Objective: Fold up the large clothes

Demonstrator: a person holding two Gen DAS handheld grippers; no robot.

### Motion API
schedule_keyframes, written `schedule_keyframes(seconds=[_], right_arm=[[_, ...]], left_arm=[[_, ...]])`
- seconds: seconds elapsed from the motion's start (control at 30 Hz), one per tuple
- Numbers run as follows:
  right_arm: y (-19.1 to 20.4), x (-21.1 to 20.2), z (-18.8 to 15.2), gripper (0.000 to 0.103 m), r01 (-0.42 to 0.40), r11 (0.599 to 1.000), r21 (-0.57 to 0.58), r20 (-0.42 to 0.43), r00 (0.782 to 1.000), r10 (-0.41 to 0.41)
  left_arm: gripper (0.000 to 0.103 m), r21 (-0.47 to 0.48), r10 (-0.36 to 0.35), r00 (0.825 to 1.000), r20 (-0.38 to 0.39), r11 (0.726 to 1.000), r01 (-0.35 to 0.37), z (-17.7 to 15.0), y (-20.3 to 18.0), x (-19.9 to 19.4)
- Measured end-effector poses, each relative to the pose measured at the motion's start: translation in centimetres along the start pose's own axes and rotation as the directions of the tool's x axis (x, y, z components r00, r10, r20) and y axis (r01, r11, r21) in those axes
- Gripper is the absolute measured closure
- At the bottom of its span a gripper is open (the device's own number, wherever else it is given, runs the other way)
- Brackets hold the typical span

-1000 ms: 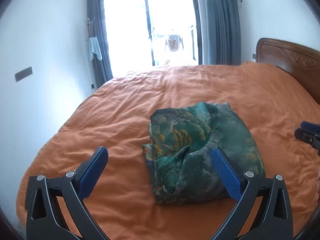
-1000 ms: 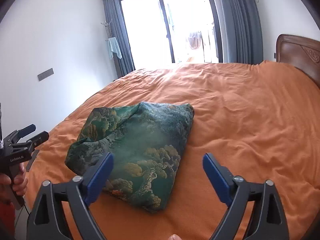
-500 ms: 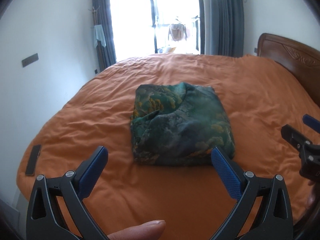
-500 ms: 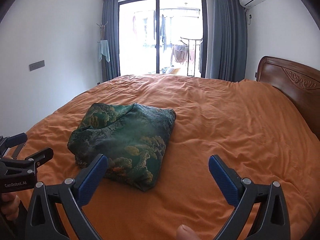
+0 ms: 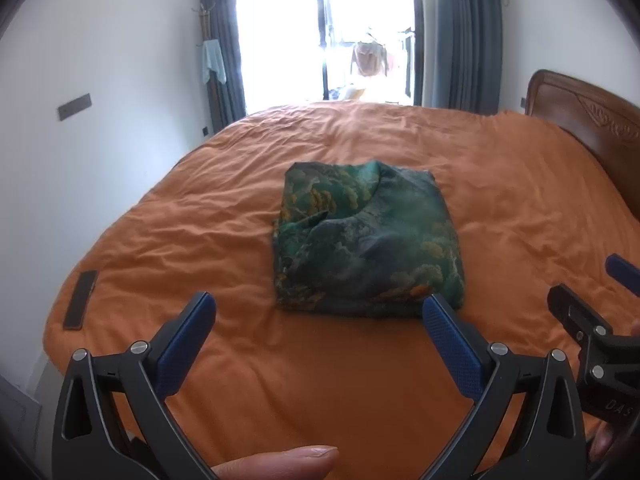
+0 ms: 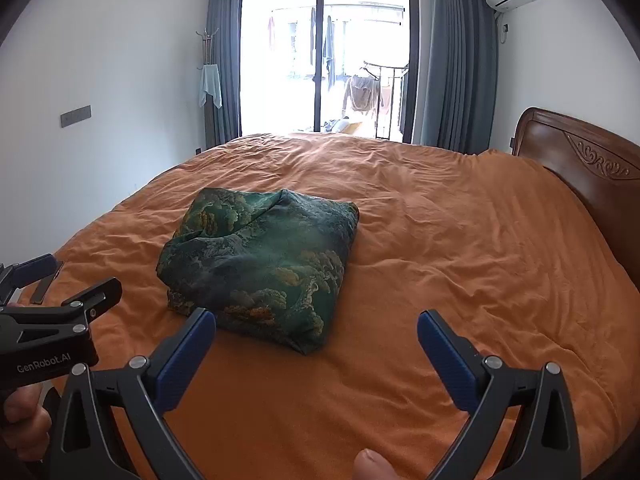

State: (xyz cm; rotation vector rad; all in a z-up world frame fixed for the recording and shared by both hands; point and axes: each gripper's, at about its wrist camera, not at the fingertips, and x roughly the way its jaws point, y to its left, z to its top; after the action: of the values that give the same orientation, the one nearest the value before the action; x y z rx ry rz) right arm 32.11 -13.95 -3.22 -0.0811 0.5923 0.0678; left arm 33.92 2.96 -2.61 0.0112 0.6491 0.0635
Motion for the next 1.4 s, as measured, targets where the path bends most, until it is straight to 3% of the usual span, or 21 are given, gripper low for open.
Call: schedule_keyframes(seconds=[0.33,1.4], right_arm=[[0.0,-2.0,0.4,0.000,-0.043,0.999,0.033,-0.050,0.998,0.044],[1.1,-3.5,0.8,0.000,0.019,1.000,-0.008,-0.053,0.998,-0.019]], left_arm=[[0.000,0.022,0.036,0.999,0.008,0.999,-0.036,0.0,-0.3,-2.1],[0.000,0.010,0.002,1.000,-0.029,1.000,-0.002,0.1,0.1,-2.5]])
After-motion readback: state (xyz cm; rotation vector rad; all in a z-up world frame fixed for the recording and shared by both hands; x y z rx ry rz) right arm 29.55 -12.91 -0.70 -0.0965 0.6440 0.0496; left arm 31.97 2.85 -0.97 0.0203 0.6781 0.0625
